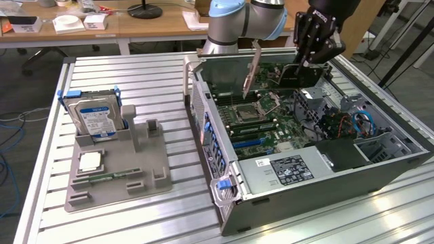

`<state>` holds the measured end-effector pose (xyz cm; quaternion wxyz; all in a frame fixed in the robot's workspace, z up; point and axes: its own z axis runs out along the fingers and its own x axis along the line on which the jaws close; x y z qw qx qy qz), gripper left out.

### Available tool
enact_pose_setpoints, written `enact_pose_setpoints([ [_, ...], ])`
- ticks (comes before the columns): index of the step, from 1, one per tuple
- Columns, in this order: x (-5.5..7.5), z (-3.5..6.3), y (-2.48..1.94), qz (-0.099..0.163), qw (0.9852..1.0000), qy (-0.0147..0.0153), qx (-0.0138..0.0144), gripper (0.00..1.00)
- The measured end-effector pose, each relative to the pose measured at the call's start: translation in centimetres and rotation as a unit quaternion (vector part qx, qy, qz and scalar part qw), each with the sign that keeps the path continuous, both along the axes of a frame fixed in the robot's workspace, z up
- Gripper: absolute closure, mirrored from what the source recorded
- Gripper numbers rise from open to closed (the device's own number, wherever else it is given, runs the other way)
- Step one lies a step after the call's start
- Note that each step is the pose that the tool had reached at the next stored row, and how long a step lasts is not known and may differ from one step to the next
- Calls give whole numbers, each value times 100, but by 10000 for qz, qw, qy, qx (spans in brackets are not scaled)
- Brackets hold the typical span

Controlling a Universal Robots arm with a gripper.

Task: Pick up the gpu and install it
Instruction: 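Insert the gpu into the slot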

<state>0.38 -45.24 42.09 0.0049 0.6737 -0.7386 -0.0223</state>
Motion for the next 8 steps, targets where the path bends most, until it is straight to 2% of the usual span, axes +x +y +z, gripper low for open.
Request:
enact_pose_setpoints([
  [8, 0, 0, 0, 490, 9988, 0, 0, 74],
])
